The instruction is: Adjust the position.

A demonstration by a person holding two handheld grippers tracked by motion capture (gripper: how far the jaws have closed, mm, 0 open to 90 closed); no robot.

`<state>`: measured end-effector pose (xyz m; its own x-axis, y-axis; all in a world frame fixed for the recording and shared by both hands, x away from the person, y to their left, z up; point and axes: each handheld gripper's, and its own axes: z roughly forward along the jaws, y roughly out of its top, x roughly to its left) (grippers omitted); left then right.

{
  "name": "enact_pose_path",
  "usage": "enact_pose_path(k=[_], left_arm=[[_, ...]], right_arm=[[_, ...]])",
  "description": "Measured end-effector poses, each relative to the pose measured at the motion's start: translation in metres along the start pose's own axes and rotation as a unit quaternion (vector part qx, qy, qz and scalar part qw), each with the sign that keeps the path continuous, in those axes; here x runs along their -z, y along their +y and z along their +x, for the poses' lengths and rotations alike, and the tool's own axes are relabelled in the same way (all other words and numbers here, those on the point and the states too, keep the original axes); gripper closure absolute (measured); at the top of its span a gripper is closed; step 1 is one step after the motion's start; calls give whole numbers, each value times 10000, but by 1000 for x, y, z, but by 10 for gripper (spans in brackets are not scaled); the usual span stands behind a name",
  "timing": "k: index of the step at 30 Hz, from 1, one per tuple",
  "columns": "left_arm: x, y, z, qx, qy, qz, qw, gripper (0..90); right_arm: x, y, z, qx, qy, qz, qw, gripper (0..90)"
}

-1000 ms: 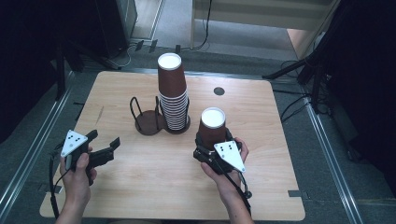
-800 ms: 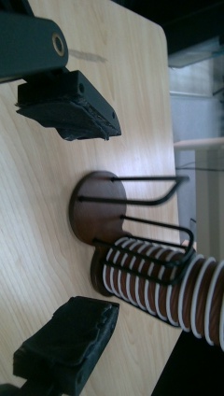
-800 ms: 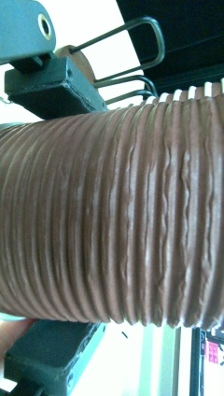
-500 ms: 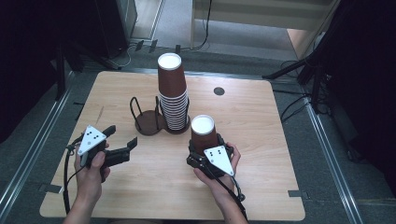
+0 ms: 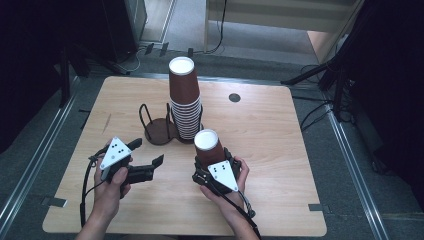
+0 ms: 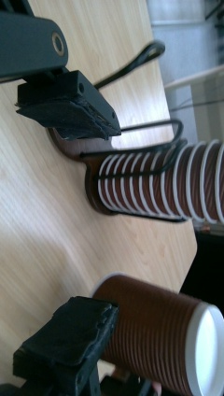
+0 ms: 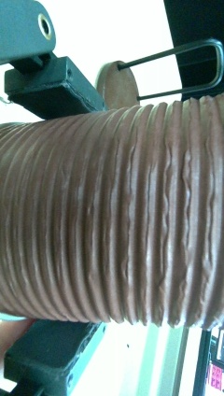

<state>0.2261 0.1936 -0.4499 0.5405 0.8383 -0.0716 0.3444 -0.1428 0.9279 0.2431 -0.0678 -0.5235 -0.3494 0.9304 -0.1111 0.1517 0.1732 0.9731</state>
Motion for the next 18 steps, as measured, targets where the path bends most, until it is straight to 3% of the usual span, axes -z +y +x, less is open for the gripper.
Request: enact_pose_path(k=[2, 5, 6, 7, 8, 9, 10, 11, 12, 13, 14, 15, 18], left_arm=[[-2, 1, -3, -84, -9, 13, 10000, 140], [-6, -3, -8, -144, -73, 61, 9999, 136], [-8, -5, -10, -181, 23, 73, 9998, 130], [-8, -6, -11, 107, -65, 32, 9999, 136], [-7, -6, -11, 431, -488, -9, 9979, 143], [-8, -3, -13, 546, -564, 42, 9969, 93], [-9, 2, -19, 508, -309, 80, 9982, 70], [-9, 4, -23, 394, -259, 116, 9988, 111], [-10, 5, -25, 268, -217, 160, 9993, 115], [-11, 5, -26, 188, -113, 202, 9996, 102], [-11, 5, -26, 199, -124, 218, 9995, 115], [-12, 4, -25, 220, -189, 225, 9993, 136], [-15, -1, -25, 42, -112, 418, 9991, 134]], right_arm=[[-1, -3, 3, 101, 11, 9, 9999, 105], [-3, -10, 9, 456, -26, 114, 9989, 107], [-3, -12, 10, 596, 5, 112, 9982, 107], [-3, -14, 12, 807, 12, 151, 9966, 109], [-5, -12, 11, 608, 47, 360, 9975, 121], [-4, -6, 11, 5, 134, 738, 9972, 127], [-1, -1, 15, 6, 174, 944, 9954, 124], [2, 2, 26, 816, 62, 820, 9933, 119], [3, 2, 31, 1355, -97, 674, 9884, 120], [4, 2, 33, 1439, -92, 595, 9878, 120], [3, 3, 33, 1235, 51, 625, 9904, 122], [0, 2, 34, 1122, 102, 734, 9909, 122], [-3, -4, 41, 1622, 49, 568, 9851, 120]])
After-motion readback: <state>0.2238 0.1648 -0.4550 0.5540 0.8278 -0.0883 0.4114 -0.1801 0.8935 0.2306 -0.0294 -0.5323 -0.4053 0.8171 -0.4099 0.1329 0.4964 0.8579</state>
